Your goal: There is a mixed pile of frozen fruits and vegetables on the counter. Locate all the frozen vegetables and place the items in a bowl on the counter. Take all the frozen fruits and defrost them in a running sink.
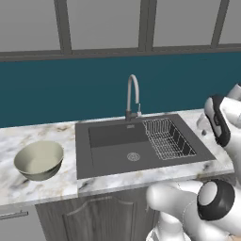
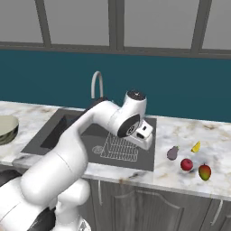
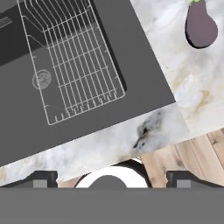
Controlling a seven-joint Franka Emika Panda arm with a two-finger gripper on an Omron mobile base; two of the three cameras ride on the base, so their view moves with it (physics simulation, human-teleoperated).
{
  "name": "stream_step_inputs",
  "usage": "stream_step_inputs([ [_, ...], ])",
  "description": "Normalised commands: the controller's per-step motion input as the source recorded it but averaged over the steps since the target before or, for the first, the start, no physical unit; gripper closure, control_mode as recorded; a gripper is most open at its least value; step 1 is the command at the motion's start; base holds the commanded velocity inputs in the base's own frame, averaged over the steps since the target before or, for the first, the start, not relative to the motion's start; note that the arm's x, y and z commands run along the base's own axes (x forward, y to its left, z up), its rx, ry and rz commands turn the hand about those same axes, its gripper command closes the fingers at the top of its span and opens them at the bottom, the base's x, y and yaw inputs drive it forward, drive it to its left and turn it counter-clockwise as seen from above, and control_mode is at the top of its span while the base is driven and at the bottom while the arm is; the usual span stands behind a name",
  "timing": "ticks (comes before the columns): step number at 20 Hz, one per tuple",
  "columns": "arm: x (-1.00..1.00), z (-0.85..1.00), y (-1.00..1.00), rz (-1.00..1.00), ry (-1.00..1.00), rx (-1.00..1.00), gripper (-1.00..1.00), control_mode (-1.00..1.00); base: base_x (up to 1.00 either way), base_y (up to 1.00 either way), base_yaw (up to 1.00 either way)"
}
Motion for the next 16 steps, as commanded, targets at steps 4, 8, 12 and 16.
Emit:
stream_step_inputs([
  [4, 0.22, 0.0, -0.66, 0.0, 0.01, 0.08, -1.0, -1.0, 0.0, 0.0, 0.0],
  [8, 0.27, -0.15, -0.46, 0.0, 0.03, -0.01, -1.0, -1.0, 0.0, 0.0, 0.0],
  [12, 0.34, -0.26, -0.24, 0.05, 0.05, -0.06, -1.0, -1.0, 0.0, 0.0, 0.0],
  [16, 0.24, -0.4, -0.35, 0.02, 0.0, -0.23, -1.0, -1.0, 0.0, 0.0, 0.0],
])
